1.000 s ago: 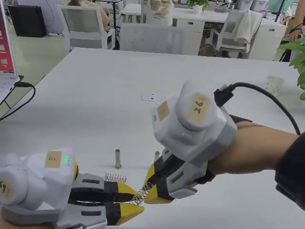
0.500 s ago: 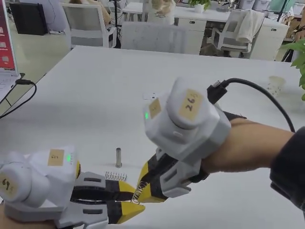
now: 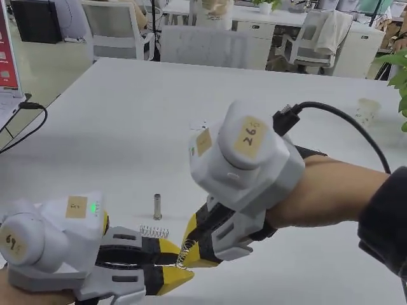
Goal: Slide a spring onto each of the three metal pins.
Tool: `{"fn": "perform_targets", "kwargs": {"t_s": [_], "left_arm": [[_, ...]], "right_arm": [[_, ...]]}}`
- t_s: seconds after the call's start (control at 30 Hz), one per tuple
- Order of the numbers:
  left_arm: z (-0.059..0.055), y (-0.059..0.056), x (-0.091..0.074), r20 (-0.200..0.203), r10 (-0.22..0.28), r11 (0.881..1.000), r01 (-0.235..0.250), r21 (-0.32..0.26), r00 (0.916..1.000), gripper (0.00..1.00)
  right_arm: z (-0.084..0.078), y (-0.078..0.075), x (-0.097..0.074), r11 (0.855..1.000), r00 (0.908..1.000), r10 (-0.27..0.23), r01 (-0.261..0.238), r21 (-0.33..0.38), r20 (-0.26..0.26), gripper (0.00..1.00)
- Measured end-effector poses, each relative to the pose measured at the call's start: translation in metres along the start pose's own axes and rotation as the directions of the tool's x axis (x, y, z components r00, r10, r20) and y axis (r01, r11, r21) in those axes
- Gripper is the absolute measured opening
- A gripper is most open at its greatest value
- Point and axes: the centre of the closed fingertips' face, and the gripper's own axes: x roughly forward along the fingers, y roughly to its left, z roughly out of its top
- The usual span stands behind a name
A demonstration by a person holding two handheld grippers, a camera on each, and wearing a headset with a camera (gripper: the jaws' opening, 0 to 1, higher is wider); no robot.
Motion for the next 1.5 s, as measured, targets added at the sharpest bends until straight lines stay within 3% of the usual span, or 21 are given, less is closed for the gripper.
{"fn": "perform_targets", "kwargs": {"t_s": [0.37, 0.9, 1.1, 1.5], "left_arm": [[-0.003, 0.002, -0.001, 0.005, 0.004, 1.0, -0.004, -0.022, 1.0, 0.12], [-0.011, 0.014, -0.01, 0.028, 0.078, 0.994, -0.076, -0.078, 0.9965, 0.38], [-0.014, 0.021, -0.017, 0.048, 0.129, 0.986, -0.123, -0.111, 0.9905, 0.52], [-0.024, 0.035, -0.032, 0.068, 0.213, 0.966, -0.199, -0.165, 0.9748, 0.65]], "right_arm": [[-0.005, -0.007, -0.004, 1.0, 0.9997, -0.015, 0.015, 0.006, -0.019, 0.08], [-0.02, -0.017, -0.013, 0.998, 0.9986, -0.042, 0.044, 0.052, -0.032, 0.08], [-0.024, -0.019, -0.015, 0.997, 0.9982, -0.046, 0.049, 0.063, -0.038, 0.08], [-0.036, -0.03, -0.026, 0.992, 0.9967, -0.069, 0.073, 0.101, -0.042, 0.08]]}}
